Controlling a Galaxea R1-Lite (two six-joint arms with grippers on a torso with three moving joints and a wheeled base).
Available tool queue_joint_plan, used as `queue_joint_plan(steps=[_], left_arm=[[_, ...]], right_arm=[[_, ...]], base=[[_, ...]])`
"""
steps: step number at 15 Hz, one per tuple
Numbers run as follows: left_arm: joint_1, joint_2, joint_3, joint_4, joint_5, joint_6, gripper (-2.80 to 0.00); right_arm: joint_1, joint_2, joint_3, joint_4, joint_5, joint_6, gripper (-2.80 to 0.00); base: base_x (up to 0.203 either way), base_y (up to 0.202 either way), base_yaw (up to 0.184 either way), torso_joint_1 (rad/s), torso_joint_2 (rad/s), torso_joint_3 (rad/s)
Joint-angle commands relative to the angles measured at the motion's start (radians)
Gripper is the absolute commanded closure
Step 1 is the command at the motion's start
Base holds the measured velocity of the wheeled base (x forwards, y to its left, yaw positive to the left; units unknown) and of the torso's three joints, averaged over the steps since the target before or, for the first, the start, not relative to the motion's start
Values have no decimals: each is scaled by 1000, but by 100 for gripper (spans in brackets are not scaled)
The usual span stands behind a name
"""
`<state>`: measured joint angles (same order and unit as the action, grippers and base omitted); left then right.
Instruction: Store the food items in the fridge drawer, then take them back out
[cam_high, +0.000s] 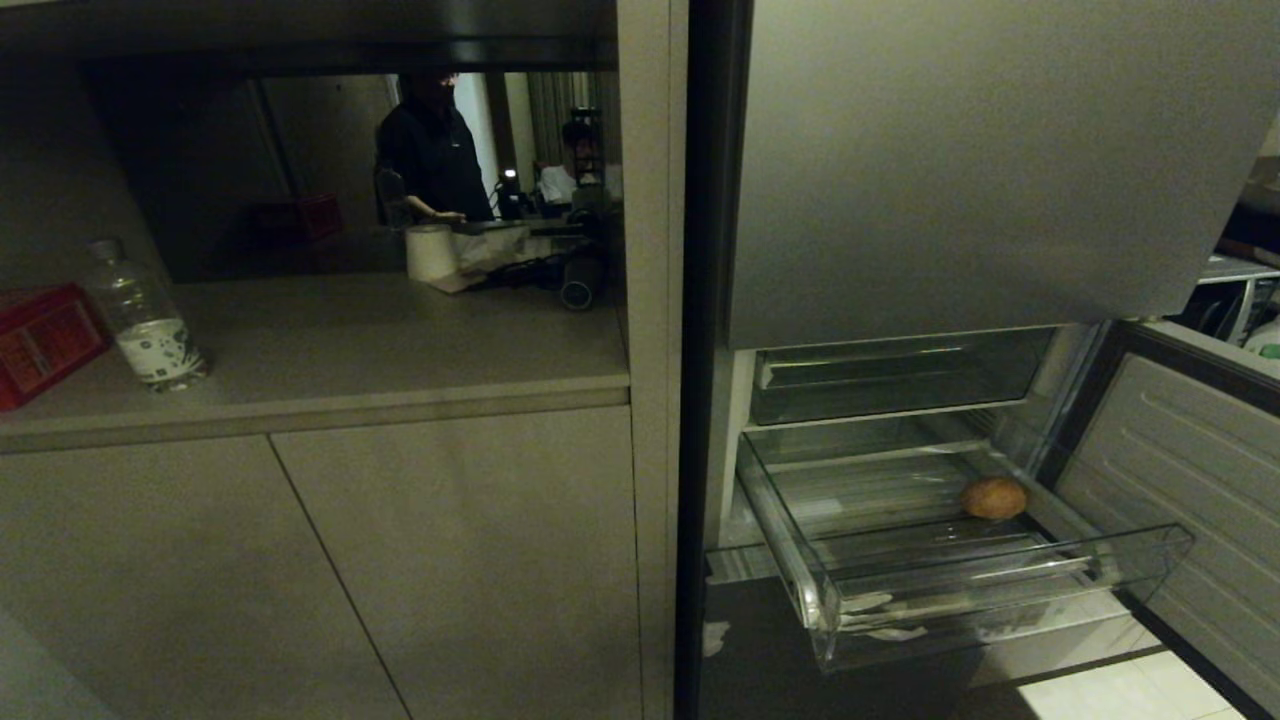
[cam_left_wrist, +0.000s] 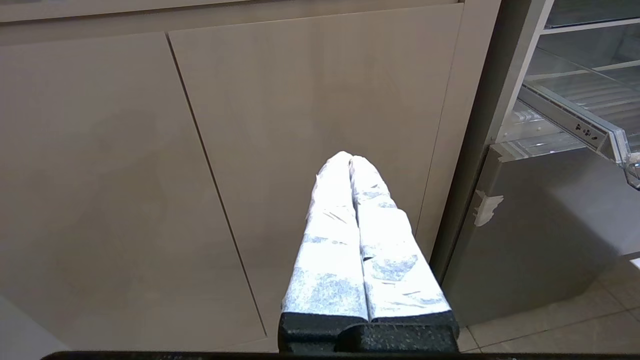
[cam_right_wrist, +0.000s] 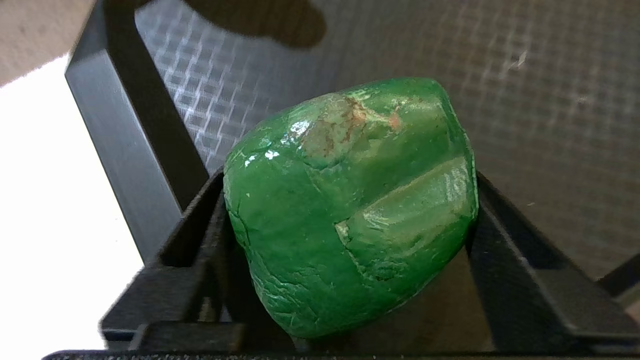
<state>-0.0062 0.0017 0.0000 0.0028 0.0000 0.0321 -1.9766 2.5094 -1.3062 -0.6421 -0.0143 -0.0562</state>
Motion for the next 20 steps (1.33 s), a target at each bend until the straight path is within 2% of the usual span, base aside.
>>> queue_joint_plan(steps=[1, 11, 15, 17, 18, 20], left_arm=[[0, 1, 0, 0, 0, 0, 0], [0, 1, 0, -1, 0, 0, 0], [0, 1, 0, 0, 0, 0, 0], [0, 1, 0, -1, 0, 0, 0], [0, 1, 0, 0, 0, 0, 0], [0, 1, 0, 0, 0, 0, 0]], right_arm=[[-3, 16, -4, -2, 0, -1, -280], [-34, -20, -36, -1, 7, 7, -280], [-45, -210, -14, 52, 30, 39, -280], [-45, -355, 17, 99, 86, 64, -280], [-36, -445, 40, 121, 124, 79, 0], [1, -628, 91, 163, 189, 115, 0]], base=[[0, 0, 0, 0, 0, 0], [0, 0, 0, 0, 0, 0], [0, 0, 0, 0, 0, 0], [0, 0, 0, 0, 0, 0], [0, 0, 0, 0, 0, 0], [0, 0, 0, 0, 0, 0]])
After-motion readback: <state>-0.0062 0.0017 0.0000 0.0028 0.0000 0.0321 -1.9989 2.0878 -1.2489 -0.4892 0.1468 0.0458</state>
